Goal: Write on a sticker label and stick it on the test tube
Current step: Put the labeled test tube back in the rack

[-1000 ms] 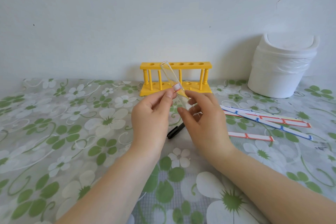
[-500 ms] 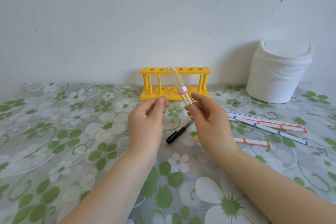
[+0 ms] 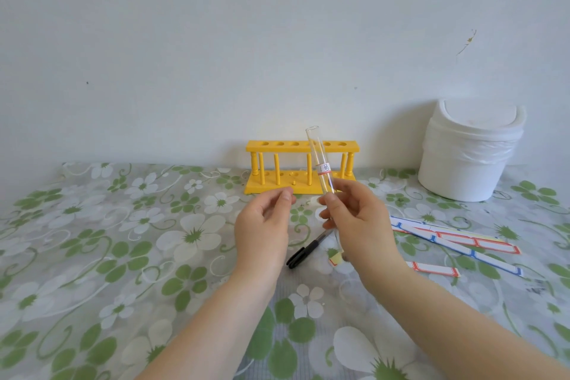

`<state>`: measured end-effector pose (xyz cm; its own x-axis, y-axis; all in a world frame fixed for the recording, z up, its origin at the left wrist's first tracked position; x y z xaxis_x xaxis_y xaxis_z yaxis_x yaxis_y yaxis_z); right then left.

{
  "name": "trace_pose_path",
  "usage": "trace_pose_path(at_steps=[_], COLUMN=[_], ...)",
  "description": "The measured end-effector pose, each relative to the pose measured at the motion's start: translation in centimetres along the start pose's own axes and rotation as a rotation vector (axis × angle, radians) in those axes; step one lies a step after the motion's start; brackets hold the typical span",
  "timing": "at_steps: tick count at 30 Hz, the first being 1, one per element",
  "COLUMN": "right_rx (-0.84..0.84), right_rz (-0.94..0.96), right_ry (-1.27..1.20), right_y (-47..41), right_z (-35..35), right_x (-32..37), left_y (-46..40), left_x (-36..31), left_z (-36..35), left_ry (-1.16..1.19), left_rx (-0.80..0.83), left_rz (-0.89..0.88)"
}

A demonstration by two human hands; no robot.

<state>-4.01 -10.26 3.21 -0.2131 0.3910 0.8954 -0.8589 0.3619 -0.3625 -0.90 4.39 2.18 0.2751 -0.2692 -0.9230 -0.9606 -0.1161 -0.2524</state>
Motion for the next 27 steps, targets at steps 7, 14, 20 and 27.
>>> trace_pose_path(at_steps=[7,14,20,27], right_rx=[0.017,-0.018,-0.043,-0.099], right_rz=[0.035,0.016,0.027,0.118], right_ry=[0.070,0.164,0.207,0.285], right_y=[-2.9,-6.8,-11.2,-15.9], right_z=[1.4,2.2,1.8,0.9], right_x=[1.4,1.8,2.1,4.0], left_y=[-2.1,-6.1,-9.2,-12.9], left_x=[-1.2,-2.8,-3.2,-1.5], left_z=[-1.5,-2.6,-4.5,-6.4], left_ry=[-0.228,-0.549,-0.913,-1.171], left_rx=[0.161,0.292,0.410,0.511], left_rz=[-0.057,-0.208,-0.337,-0.331])
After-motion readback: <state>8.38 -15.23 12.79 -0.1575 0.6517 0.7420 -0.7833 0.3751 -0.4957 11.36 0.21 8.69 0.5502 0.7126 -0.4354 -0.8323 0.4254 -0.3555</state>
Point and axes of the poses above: each hand's wrist, its own y-axis away from the middle knuckle, its own z-axis out of the back of the hand, x = y × z, the point moved 7 cm from there along -y, towards the middle knuckle, and after that the axes turned 15 degrees about y, right-handed, at the moved point
